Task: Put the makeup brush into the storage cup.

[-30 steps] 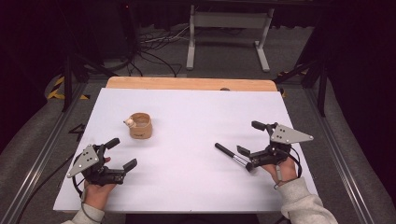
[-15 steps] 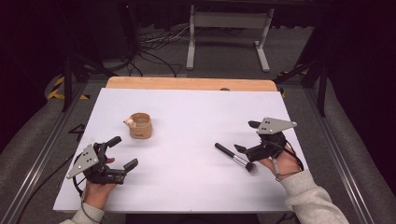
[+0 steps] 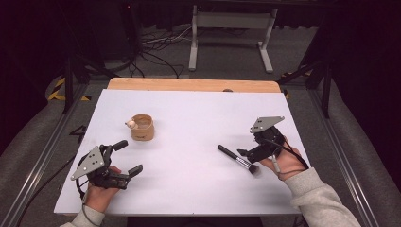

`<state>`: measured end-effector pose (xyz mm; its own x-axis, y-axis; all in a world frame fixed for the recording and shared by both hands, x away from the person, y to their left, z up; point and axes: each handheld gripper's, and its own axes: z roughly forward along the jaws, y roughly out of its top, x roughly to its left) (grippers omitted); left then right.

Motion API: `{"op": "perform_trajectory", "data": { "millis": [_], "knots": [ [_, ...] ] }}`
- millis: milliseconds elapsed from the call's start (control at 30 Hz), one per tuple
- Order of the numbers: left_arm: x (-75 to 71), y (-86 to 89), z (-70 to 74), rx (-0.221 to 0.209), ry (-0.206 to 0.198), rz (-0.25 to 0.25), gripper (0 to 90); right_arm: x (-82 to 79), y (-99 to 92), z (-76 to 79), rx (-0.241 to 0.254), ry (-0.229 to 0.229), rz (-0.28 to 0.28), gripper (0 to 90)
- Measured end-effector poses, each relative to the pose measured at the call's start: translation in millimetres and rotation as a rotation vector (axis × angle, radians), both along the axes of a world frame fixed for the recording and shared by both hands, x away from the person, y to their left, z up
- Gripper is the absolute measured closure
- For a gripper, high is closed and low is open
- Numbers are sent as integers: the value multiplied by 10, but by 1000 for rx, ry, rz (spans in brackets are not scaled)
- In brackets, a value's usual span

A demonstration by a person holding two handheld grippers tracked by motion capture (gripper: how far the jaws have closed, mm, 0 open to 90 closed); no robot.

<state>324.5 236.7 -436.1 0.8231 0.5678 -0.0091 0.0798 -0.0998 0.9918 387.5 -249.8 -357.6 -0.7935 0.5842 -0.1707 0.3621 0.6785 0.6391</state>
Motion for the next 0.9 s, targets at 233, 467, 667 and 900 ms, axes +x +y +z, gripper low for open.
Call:
{"op": "perform_trajectory", "data": {
  "millis": [233,467,667,900],
  "knots": [
    [-1,2,-4,19,2,7,2,53,39,-2,-46,83,11,97],
    [-9,10,-5,24,8,11,1,132,103,-38,-112,154,8,71],
    [-12,14,-6,31,16,3,3,196,139,-106,-146,227,9,70],
    [-8,17,1,28,22,3,11,226,188,-187,-177,263,40,51]
  ]
}}
